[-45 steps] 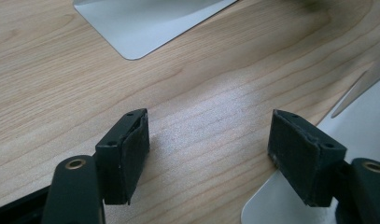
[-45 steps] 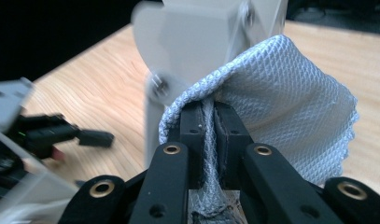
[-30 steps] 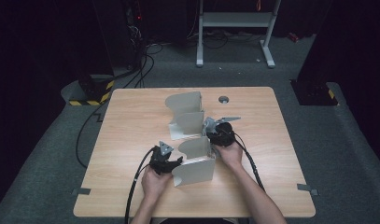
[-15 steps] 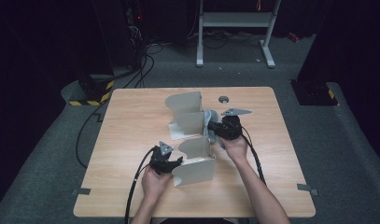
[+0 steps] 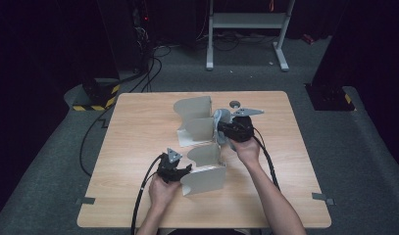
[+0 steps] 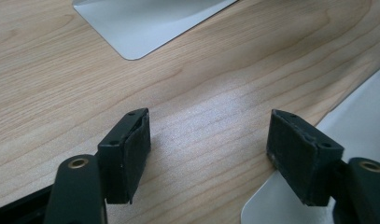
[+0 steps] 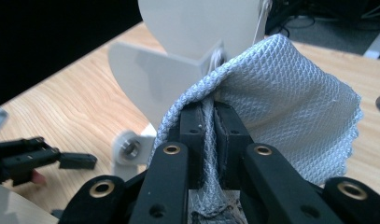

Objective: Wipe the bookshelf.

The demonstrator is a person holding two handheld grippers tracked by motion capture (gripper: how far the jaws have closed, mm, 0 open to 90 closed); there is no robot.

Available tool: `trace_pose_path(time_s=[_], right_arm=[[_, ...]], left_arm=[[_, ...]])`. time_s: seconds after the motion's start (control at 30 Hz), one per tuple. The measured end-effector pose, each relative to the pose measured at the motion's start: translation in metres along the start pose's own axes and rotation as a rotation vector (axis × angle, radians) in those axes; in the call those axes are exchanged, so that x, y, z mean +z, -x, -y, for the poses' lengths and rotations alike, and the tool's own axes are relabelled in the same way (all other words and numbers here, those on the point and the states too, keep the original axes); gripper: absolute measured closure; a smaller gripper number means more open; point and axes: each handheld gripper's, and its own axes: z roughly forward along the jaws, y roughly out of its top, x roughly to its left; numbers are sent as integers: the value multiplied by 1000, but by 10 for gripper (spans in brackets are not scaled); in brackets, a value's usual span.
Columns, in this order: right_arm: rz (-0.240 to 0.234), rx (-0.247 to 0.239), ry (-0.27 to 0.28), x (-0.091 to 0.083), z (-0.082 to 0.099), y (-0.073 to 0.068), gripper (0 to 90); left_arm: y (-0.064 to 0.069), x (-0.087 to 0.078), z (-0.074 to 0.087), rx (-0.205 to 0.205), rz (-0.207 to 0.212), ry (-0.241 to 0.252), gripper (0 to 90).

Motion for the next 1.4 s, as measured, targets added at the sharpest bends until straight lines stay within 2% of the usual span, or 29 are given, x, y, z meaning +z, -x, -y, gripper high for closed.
trace_pose_path(time_s=[0.2, 0.27, 0.37, 0.43, 0.5, 0.63, 0.87, 1.0, 1.1, 1.17, 1.3, 1.4], right_arm=[[3, 18, -63, 12, 16, 5, 838], [4, 21, -87, 17, 23, 7, 838], [2, 33, -116, 22, 32, 9, 838], [4, 27, -152, 27, 37, 9, 838], [3, 21, -175, 31, 41, 8, 838], [-4, 20, -191, 36, 43, 7, 838], [-7, 23, -160, 27, 37, 6, 837], [-9, 22, -131, 18, 31, 5, 837], [-14, 24, -104, 12, 26, 5, 837], [-20, 24, -87, 8, 23, 5, 837], [-34, 23, -62, -1, 16, 4, 837], [-37, 7, -48, -6, 8, 0, 837]], left_arm=[[-4, 1, -2, -10, 3, 3, 368], [-6, 1, -4, -33, 13, 0, 376], [-9, 2, -8, -37, 8, -1, 383], [-11, 0, -11, -49, 17, 24, 393], [-14, -3, -15, -56, 20, 23, 394], [-20, -6, -25, -62, 32, 44, 398], [-27, -2, -45, -74, 43, 53, 391], [-27, 2, -56, -64, 54, 56, 391], [-27, 11, -64, -54, 53, 24, 385], [-28, 17, -64, -65, 55, 21, 390], [-25, 31, -60, -54, 44, -41, 384], [-20, 34, -57, -55, 56, -49, 381]])
